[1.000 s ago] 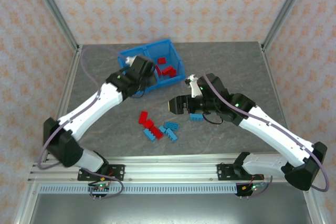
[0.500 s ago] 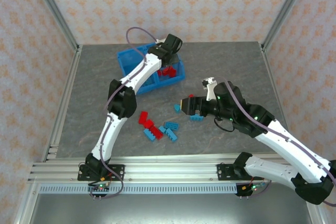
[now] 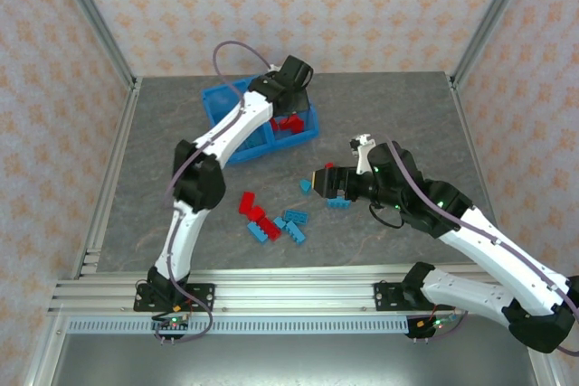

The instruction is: Sort the legos into containers by color

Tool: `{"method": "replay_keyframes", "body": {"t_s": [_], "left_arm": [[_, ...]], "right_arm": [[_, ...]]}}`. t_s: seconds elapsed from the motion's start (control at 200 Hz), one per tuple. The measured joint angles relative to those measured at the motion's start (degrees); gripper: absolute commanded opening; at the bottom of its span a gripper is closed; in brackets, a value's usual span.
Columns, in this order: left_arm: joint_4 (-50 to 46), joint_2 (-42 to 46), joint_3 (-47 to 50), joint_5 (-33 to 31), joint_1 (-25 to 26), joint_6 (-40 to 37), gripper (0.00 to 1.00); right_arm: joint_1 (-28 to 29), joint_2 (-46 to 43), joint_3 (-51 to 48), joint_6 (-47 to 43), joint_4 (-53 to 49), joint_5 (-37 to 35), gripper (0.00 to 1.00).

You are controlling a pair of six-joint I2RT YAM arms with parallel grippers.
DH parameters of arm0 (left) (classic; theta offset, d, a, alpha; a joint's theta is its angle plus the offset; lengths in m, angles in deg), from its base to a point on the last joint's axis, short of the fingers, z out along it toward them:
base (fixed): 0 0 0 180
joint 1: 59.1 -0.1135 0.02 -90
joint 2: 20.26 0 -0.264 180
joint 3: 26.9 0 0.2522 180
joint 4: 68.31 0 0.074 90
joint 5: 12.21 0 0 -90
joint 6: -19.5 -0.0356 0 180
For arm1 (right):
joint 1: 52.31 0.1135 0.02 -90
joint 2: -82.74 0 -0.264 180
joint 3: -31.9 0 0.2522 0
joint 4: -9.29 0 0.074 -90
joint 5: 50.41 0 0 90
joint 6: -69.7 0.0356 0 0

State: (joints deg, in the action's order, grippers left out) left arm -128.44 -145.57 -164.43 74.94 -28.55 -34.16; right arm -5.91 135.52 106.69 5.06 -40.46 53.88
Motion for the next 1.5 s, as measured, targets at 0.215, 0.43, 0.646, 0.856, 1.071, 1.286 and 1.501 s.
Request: {"method": "replay_keyframes", "body": {"t_s": [0.215,0.43,0.646,0.856,1.071,1.286,1.501], "left_arm": [[8.8,32.9,30.8,-0.5,8.0,-6.8,0.58],[11.8,48.8,58.7,-0.6,8.7,-10.4,0.57],[10.2,45.9,69.0,-0.3,6.8,-12.5,0.61],[13.6,37.6,69.0,1.9,3.9,-13.4,0.65],[16.5,30.3,69.1,2.8,2.8,-13.3,0.55],[18.9,30.1,71.6,2.8,2.3,-11.3,0.44],[21.7,32.3,74.5,2.9,2.3,-9.3,0.29]], "right_arm": [[0.0,1.9,0.0,-0.1,0.4,0.2,0.89],[0.0,7.1,0.0,-1.2,1.8,3.4,0.89],[0.0,10.7,0.0,-1.4,1.8,5.9,0.89],[0.0,10.4,0.0,-1.3,1.8,6.1,0.89],[0.0,8.0,0.0,-1.0,1.8,6.1,0.89],[0.0,7.5,0.0,-0.9,1.8,6.1,0.89],[0.0,7.5,0.0,-0.9,1.8,6.1,0.89]]}}
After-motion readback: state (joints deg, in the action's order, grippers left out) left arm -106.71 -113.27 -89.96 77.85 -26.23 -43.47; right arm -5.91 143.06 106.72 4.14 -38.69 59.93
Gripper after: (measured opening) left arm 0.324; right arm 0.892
